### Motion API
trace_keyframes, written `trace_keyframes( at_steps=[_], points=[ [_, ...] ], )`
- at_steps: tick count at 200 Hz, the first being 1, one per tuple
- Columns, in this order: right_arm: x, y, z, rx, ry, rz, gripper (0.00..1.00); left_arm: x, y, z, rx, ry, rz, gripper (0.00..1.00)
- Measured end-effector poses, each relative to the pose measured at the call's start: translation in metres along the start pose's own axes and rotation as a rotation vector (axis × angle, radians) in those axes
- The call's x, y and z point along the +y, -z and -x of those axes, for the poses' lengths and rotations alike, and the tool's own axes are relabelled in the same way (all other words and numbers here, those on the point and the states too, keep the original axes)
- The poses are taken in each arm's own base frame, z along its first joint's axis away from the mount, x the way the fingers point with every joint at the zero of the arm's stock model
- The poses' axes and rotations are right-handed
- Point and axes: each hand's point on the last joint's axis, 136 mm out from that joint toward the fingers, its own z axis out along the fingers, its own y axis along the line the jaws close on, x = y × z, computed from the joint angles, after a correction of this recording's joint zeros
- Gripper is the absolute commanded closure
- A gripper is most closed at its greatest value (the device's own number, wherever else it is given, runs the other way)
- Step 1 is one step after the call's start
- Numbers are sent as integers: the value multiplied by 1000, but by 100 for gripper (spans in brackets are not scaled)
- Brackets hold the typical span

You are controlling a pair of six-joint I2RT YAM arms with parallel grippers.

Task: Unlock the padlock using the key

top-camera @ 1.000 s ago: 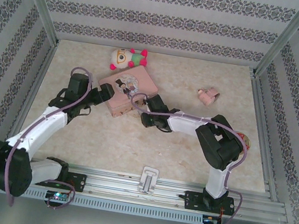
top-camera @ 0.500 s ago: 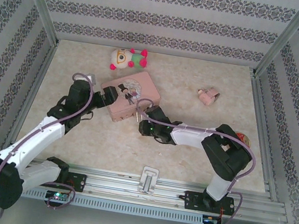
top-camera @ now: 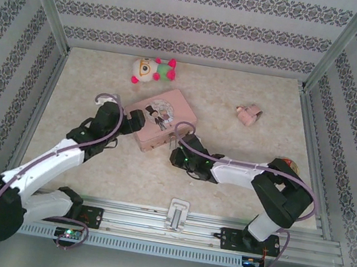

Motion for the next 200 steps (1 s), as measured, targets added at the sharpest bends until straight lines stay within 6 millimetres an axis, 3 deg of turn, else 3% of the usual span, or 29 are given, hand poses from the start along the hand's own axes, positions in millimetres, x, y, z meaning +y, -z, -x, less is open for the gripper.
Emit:
trace_keyframes(
  at_steps=[38, 67, 167, 200],
  points=[
    [-1, -1, -1, -12, -62, 19, 100, 0, -27, -13, 90, -34, 68, 1],
    [1, -3, 0, -17, -95, 37, 100, 2, -38, -19, 121, -51, 98, 1],
    [5, -12, 3, -36, -214, 121, 100, 27, -51, -48, 207, -85, 184, 1],
    [6, -12, 6, -45, -245, 153, 100, 27, -52, -48, 207, -85, 184, 1]
  ],
)
